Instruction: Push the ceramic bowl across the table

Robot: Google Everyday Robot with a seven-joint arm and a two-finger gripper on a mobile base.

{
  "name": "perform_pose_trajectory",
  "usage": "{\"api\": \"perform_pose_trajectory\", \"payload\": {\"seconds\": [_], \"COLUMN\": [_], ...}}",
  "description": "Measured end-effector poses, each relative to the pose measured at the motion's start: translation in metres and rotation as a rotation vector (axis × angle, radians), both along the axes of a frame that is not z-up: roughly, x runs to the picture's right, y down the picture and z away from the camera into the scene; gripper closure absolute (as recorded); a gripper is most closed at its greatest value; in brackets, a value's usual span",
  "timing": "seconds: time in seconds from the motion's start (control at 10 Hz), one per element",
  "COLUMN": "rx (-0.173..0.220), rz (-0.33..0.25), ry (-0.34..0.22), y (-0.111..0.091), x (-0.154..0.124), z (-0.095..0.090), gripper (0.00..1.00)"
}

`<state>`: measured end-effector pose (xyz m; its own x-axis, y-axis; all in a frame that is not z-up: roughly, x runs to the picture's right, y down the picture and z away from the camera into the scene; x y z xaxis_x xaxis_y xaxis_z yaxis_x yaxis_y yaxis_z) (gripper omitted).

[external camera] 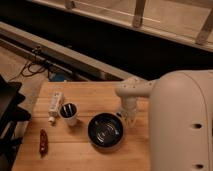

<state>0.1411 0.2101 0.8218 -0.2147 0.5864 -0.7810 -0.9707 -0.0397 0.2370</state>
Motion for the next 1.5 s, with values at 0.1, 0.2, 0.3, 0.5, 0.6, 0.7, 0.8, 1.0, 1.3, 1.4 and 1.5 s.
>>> {"api": "perform_pose_trajectory", "payload": {"seconds": [0.1,0.2,0.3,0.5,0.6,0.7,0.8,1.0,1.3,1.4,1.5], "rx": [-0.01,-0.024,-0.037,-0.059,-0.07,-0.077,-0.087,-0.107,-0.148,-0.158,-0.166], "rz": [-0.009,-0.021,-0.032,-0.05,-0.068,-0.076,-0.083,-0.094,-0.121,-0.132,-0.137], "ry": [-0.004,-0.013,-0.02,-0.026,-0.04,-0.045,-0.046,-0.052,-0.084,-0.098,-0.106], "y": [0.001,0.003,0.005,0.007,0.006,0.006,0.008,0.012,0.014,0.015,0.016], "x": [-0.005,-0.017,-0.026,-0.038,-0.054,-0.062,-0.065,-0.074,-0.107,-0.12,-0.124], "z": [0.0,0.0,-0.001,-0.005,-0.006,-0.007,-0.009,-0.014,-0.023,-0.025,-0.026], "gripper": [0.99,0.99,0.99,0.99,0.99,0.99,0.99,0.99,0.99,0.99,0.99]}}
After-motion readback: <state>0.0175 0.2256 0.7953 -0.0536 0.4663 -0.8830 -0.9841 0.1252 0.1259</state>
